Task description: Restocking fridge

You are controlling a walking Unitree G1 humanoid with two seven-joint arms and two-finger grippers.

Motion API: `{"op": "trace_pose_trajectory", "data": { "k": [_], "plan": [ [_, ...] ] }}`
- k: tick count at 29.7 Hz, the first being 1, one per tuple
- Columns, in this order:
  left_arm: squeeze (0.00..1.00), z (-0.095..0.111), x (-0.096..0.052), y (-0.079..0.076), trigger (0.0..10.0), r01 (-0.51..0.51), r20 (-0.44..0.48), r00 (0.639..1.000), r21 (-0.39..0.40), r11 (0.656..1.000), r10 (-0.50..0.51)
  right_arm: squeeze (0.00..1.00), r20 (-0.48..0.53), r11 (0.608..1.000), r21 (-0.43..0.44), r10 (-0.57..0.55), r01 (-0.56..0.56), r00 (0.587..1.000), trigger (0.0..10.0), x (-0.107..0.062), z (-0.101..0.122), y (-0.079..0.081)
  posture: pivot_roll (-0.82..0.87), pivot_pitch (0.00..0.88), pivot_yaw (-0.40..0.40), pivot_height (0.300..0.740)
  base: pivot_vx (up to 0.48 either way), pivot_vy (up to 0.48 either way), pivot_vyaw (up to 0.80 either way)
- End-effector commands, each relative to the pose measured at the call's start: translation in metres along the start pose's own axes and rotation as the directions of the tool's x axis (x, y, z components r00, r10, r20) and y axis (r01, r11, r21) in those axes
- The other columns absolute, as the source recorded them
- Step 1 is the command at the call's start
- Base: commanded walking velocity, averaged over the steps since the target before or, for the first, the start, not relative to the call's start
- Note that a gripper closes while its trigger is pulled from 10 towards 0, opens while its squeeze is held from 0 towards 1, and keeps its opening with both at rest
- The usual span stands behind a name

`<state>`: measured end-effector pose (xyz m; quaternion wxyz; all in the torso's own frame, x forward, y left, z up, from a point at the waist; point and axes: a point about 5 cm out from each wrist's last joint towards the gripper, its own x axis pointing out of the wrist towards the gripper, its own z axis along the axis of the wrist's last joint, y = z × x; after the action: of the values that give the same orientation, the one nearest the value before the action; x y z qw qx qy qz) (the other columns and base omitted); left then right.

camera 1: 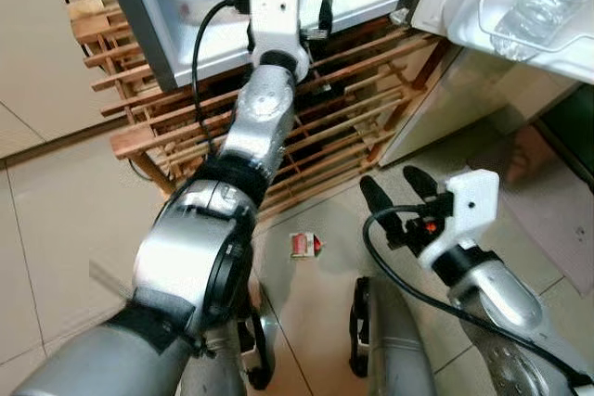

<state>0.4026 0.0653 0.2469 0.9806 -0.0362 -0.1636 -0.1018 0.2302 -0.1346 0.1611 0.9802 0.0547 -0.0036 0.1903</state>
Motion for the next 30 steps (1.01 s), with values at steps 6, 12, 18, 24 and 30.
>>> {"op": "trace_pose_trajectory", "data": {
  "k": [6, 12, 18, 24, 30],
  "plan": [
    [0.00, -0.006, -0.029, 0.009, 10.0, 0.089, -0.020, 0.996, 0.055, 0.995, -0.088, 0.00, 0.000, 0.997, 0.015, -0.076, 0.076, 0.997, 10.0, 0.013, -0.010, -0.015, 0.01, 0.148, 0.003, 0.619, 0.000, 0.000, 0.00],
    [0.00, -0.010, -0.074, 0.015, 10.0, 0.192, -0.049, 0.981, 0.084, 0.978, -0.188, 0.00, 0.024, 0.990, -0.001, -0.141, 0.141, 0.990, 10.0, 0.026, -0.012, -0.027, 0.06, 0.077, 0.011, 0.619, 0.000, 0.000, 0.00],
    [0.00, -0.024, -0.117, 0.023, 10.0, 0.176, -0.099, 0.981, 0.095, 0.980, -0.166, 0.00, 0.035, 0.980, 0.007, -0.201, 0.200, 0.979, 10.0, 0.032, -0.013, -0.037, 0.07, 0.040, 0.007, 0.619, 0.000, 0.000, 0.00],
    [0.00, -0.048, -0.143, 0.042, 10.0, 0.043, -0.202, 0.979, 0.189, 0.981, -0.004, 0.00, 0.059, 0.975, 0.011, -0.222, 0.222, 0.973, 10.0, 0.036, -0.015, -0.044, 0.08, 0.015, -0.008, 0.619, 0.000, 0.000, 0.00],
    [0.00, -0.056, -0.137, 0.052, 10.0, -0.069, -0.258, 0.959, 0.192, 0.979, 0.119, 0.02, 0.080, 0.977, -0.015, -0.213, 0.214, 0.974, 10.0, 0.042, -0.014, -0.042, 0.07, 0.012, -0.008, 0.619, 0.000, -0.400, 0.62]
  ]
}}
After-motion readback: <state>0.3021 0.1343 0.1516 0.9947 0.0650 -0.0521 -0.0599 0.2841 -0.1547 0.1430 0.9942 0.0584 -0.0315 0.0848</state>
